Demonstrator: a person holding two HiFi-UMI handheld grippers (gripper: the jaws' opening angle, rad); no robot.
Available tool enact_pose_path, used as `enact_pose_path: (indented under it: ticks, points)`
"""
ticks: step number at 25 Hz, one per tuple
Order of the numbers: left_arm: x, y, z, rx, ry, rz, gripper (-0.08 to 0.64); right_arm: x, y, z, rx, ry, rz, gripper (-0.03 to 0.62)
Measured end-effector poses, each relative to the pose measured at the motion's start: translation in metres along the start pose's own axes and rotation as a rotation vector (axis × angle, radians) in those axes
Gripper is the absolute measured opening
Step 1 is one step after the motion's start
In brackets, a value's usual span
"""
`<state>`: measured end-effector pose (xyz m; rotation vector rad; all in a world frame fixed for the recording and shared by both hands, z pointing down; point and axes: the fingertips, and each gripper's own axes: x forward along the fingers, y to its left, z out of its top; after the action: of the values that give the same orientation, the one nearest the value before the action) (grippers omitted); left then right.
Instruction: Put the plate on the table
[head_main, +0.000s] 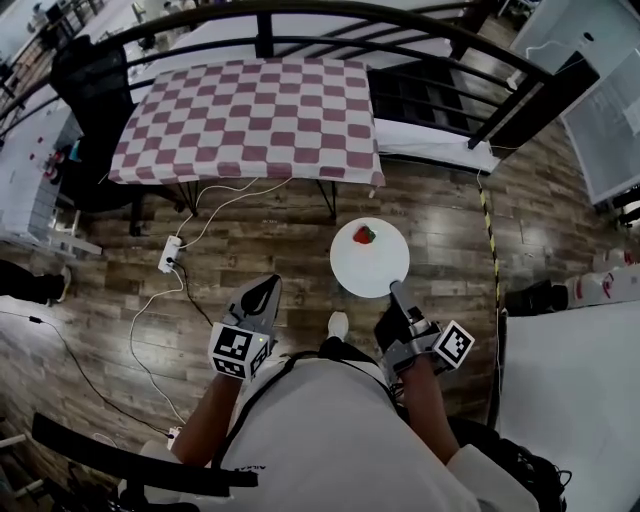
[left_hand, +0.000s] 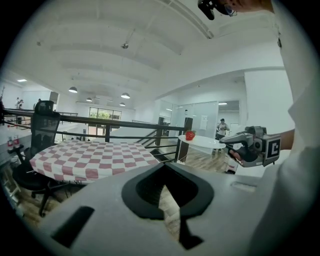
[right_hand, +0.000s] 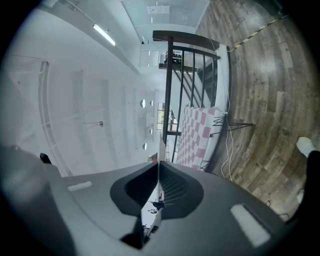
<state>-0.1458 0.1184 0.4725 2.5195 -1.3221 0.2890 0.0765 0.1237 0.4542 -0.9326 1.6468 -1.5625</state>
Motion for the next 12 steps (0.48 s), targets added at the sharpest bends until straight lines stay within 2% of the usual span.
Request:
enact_pose_path:
  ticks: [12]
  points:
    - [0.103, -0.037, 0.028, 0.016, 0.019, 0.007, 0.005, 0.021, -0.017, 0.09, 0.02, 0.059, -0.008, 0.018]
